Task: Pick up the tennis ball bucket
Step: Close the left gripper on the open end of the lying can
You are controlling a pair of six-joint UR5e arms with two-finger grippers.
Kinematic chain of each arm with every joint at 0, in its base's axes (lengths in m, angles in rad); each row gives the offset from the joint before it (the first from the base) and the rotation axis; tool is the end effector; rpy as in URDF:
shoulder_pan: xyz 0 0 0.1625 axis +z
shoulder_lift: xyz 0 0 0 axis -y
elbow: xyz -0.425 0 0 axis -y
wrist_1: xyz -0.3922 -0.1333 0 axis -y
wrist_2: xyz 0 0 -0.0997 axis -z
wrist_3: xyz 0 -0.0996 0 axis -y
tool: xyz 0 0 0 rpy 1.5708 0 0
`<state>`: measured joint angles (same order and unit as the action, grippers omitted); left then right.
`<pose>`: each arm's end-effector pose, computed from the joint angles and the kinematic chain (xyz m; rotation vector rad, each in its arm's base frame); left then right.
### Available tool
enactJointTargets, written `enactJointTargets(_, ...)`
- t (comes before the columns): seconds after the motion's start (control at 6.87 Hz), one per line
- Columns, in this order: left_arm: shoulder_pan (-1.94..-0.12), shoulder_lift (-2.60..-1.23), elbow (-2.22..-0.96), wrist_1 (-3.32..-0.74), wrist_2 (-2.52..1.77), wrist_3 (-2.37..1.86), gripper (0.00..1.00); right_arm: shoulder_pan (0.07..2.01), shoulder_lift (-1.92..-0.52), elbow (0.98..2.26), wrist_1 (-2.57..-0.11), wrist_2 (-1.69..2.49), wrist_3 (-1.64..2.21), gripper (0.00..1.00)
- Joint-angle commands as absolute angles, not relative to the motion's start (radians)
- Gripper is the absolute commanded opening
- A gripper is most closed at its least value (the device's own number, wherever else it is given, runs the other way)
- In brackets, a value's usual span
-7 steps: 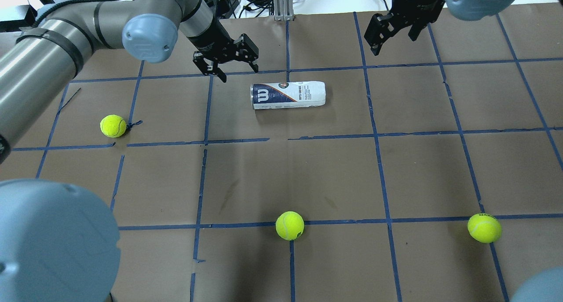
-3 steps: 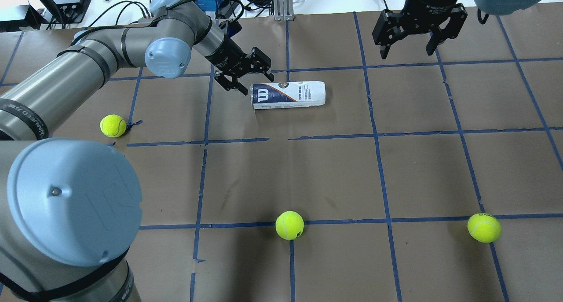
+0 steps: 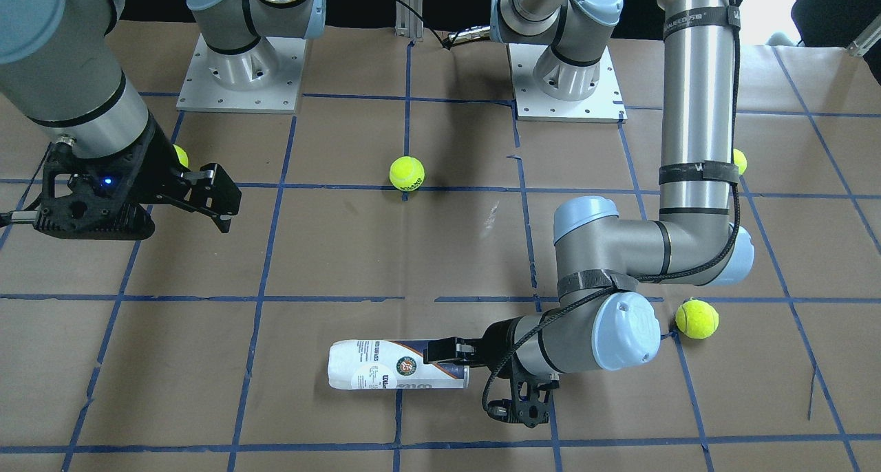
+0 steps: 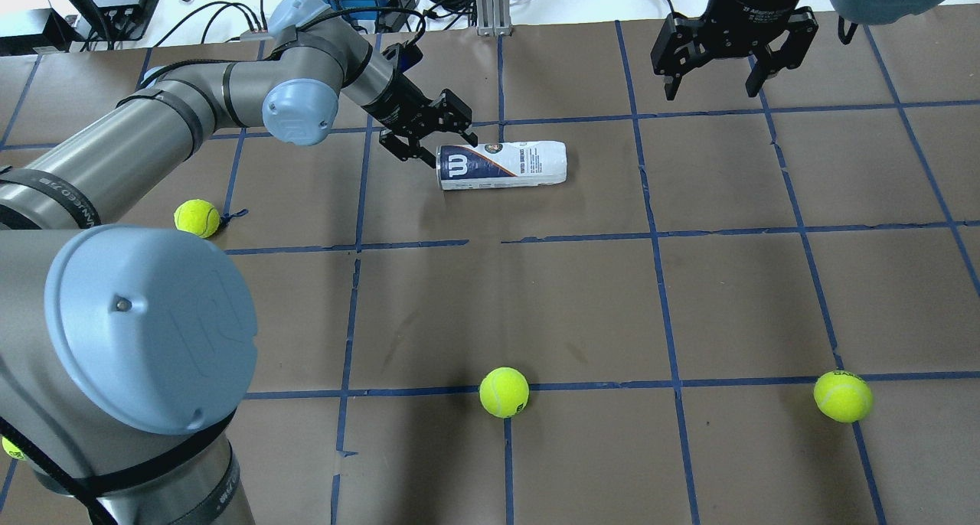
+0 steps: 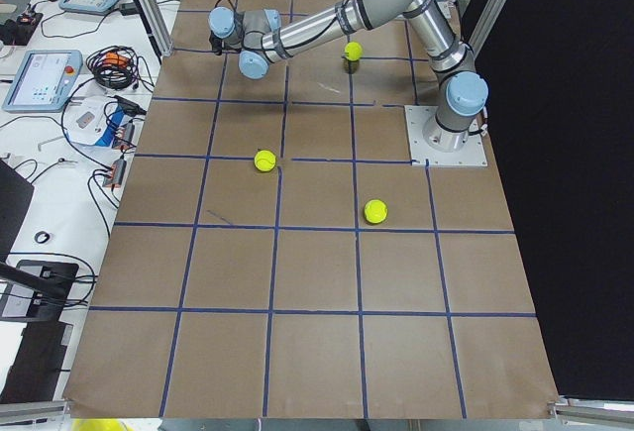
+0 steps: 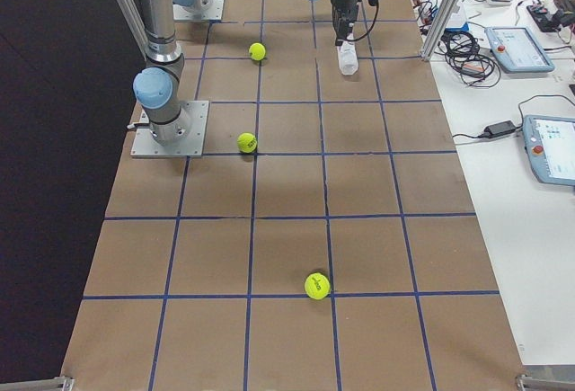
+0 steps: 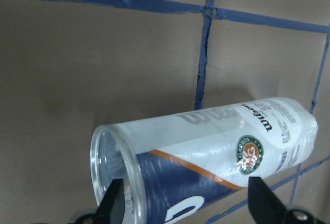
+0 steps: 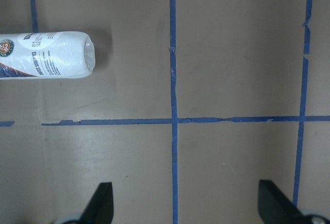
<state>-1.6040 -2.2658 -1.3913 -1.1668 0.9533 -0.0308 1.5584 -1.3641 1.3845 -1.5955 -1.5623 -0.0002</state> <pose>-0.2142 -0.6967 0.2038 0.0419 -2.5231 -0.1665 0.1270 -0.5811 0.4713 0.0191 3.1331 -0.0068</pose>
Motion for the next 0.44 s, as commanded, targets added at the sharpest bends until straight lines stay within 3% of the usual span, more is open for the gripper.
enactJointTargets(0.0,-1.605,-2.255,-1.401,-1.138,0.888,-0.049,0.41,1.560,-1.365,1.385,-1.600,-1.562,0.014,1.00)
enactJointTargets(0.29,-1.605,-2.235,-1.404,-1.138,0.890,-0.081,0.02,1.560,-1.364,1.388,-1.601,-1.563,0.015,1.00)
